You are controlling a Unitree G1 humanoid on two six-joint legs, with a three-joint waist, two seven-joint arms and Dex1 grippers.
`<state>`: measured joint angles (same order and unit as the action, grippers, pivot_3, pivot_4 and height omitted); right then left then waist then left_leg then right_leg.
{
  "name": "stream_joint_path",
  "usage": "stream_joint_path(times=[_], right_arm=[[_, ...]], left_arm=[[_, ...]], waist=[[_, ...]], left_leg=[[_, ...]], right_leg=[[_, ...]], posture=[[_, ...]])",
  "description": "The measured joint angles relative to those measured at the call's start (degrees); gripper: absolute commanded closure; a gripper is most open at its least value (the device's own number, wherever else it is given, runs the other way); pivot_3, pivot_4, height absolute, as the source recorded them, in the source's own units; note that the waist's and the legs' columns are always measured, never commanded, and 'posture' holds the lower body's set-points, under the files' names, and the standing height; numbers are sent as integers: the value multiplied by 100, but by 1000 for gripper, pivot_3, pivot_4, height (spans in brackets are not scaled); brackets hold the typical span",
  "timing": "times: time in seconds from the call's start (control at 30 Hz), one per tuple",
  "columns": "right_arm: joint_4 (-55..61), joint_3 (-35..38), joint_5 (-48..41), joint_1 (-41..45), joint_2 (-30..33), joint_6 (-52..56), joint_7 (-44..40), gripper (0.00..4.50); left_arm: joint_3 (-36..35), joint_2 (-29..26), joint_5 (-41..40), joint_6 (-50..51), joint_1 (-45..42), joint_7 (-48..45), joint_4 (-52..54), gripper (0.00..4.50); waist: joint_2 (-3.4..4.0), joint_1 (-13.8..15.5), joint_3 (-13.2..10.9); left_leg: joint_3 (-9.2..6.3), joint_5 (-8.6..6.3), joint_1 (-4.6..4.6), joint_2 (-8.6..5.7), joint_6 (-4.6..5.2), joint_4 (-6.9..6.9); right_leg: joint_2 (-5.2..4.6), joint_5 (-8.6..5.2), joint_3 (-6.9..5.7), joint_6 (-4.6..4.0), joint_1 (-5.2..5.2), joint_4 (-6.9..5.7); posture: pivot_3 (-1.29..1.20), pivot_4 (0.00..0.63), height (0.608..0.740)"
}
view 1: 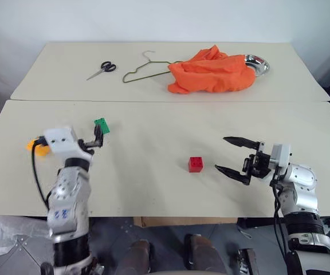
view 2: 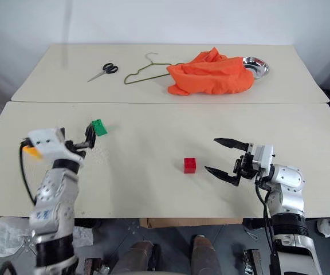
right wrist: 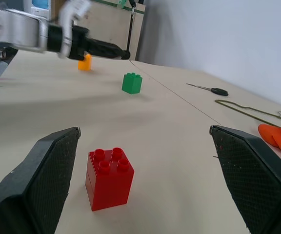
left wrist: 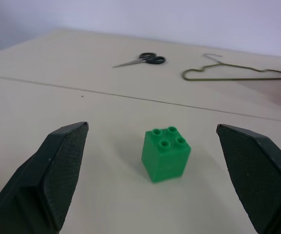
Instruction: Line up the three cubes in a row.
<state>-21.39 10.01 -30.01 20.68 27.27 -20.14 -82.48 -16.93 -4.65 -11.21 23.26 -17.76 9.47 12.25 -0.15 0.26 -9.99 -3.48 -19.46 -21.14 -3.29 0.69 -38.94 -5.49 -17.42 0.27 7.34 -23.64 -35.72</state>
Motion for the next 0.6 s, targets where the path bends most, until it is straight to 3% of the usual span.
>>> stream_joint_path(times=[0.23,0.6], right_arm=[[298,-104,5,-81,-43,155,193,40],[547,-196,5,-218,-49,320,354,40]], left_arm=[[63,301,253,-93,-1277,702,-1433,0],[109,459,506,-128,-1547,1287,-1996,0]], waist=[[-2,46,-1],[-2,118,-1]], left_leg=[[0,0,-5,-1,0,-10],[0,0,-6,-4,0,-12]], right_leg=[[0,1,1,2,-4,-14],[-1,2,1,3,-4,-13]], posture=[[0,150,740],[0,150,740]])
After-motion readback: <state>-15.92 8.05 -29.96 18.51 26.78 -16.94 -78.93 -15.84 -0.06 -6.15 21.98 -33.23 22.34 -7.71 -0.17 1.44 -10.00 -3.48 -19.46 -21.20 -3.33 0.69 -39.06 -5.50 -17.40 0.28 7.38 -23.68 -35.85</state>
